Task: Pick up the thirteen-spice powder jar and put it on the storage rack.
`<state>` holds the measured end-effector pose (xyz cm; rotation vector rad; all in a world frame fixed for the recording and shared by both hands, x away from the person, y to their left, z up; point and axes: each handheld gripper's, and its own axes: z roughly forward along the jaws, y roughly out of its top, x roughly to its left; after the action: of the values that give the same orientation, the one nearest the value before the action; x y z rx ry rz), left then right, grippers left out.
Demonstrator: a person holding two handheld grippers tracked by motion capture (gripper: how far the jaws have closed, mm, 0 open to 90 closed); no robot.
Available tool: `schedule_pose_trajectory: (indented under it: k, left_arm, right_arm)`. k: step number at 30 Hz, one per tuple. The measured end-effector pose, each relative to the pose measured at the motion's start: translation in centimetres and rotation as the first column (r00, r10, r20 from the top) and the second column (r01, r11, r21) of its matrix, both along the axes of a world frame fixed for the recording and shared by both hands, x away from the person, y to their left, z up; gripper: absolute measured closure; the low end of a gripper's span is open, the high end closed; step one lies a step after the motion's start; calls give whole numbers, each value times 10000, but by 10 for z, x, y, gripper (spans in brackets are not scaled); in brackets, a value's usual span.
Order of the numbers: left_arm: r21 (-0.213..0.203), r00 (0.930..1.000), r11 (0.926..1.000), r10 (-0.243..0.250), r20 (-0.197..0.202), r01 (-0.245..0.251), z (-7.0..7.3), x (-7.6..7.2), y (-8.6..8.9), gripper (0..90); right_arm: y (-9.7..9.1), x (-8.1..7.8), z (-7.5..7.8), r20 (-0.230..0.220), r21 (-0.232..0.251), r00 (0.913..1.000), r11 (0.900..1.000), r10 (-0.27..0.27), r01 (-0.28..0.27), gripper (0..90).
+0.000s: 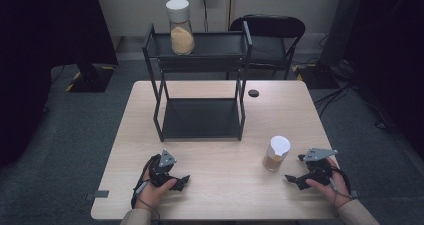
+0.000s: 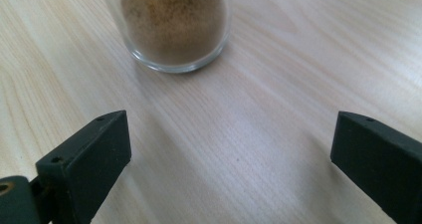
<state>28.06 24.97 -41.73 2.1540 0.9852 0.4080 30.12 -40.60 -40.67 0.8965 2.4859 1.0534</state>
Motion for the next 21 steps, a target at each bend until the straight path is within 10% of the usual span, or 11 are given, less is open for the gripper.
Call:
schedule_pose_trajectory:
  k: [21]
  left_arm:
    - [2,10000,10000,-1,3,1,0,0,0,0]
  right_arm:
    - [8,3,9,246,439,9987,9980,445,-456,15]
